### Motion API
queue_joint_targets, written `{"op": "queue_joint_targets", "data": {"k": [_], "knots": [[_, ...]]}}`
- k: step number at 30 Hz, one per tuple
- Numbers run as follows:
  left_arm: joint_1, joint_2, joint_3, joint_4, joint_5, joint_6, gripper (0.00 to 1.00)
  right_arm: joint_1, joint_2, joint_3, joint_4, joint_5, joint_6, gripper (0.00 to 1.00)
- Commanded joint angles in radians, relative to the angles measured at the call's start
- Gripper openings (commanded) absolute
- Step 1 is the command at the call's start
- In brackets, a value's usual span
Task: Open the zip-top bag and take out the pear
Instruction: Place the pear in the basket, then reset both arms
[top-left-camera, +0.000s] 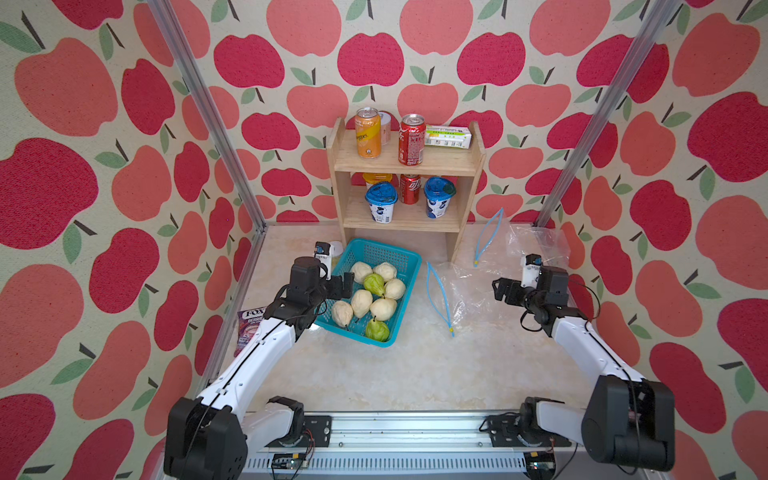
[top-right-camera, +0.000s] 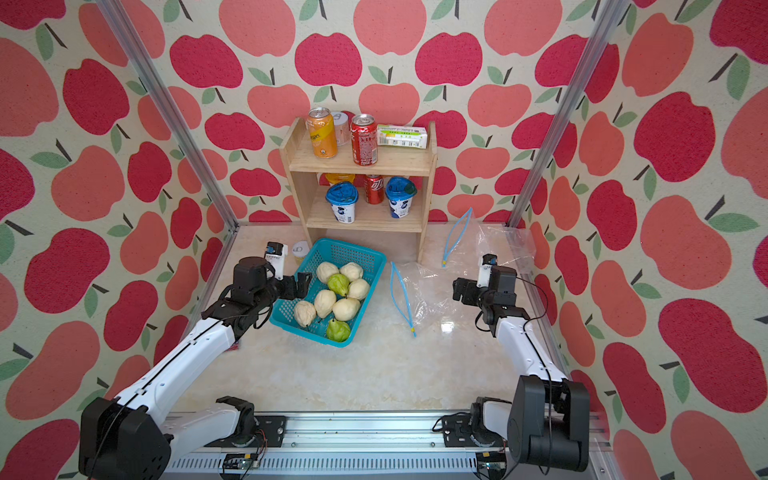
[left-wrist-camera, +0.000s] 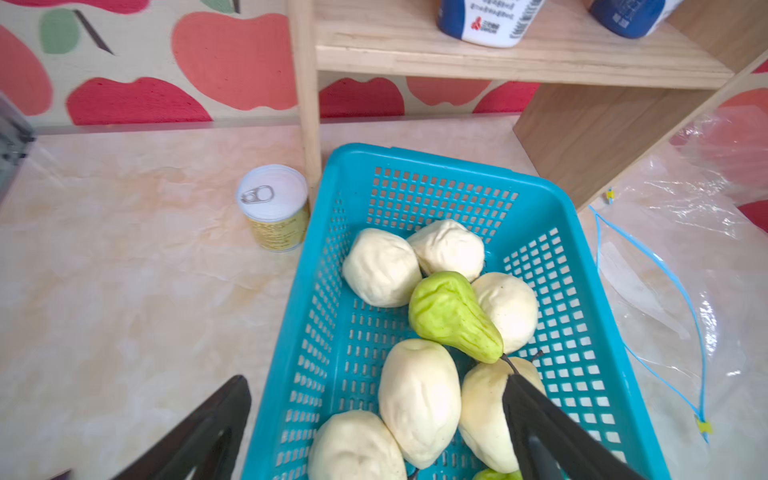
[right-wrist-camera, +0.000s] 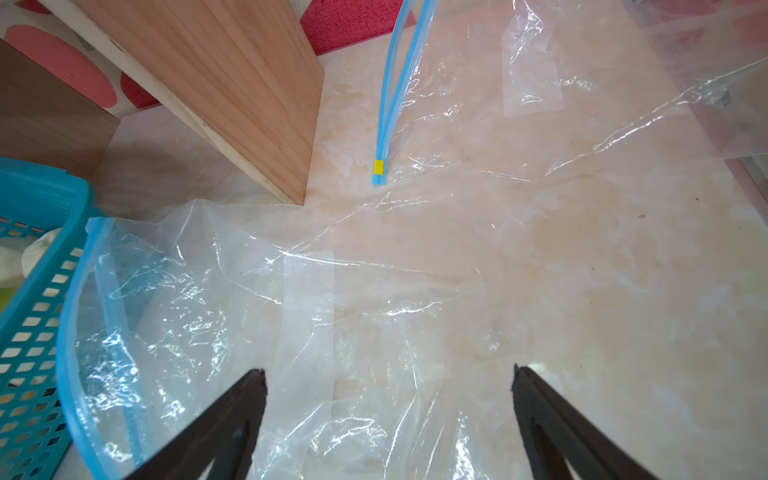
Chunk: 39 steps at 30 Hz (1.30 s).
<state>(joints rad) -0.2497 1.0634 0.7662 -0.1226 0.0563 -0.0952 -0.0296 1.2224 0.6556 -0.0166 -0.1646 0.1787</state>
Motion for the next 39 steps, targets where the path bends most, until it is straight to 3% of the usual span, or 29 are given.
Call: {"op": "queue_joint_targets", "data": {"k": [1,7,9,14,21,39], "knots": [[0.048,-0.123,-0.131,0.012,-0.123,0.034,0.98,-0.006,-0.022,-0.076,0.173,0.014,-0.029,0.96],[0.143,-0.38,-0.412,0.174,-0.129,0.069,0.98,0.002,-0.011,-0.182,0.329,0.048,-0.027,0.96],[0.15,-0.404,-0.496,0.25,-0.129,0.067,0.98,0.013,0.001,-0.212,0.393,0.059,-0.034,0.96],[0.166,-0.328,-0.61,0.459,-0.12,0.059,0.98,0.041,0.059,-0.25,0.534,0.085,-0.057,0.96],[0.241,-0.214,-0.632,0.647,-0.033,0.086,0.98,0.085,0.151,-0.269,0.705,0.14,-0.074,0.96],[0.258,0.128,-0.547,0.891,0.054,0.141,0.98,0.096,0.254,-0.288,0.882,0.134,-0.172,0.96]]}}
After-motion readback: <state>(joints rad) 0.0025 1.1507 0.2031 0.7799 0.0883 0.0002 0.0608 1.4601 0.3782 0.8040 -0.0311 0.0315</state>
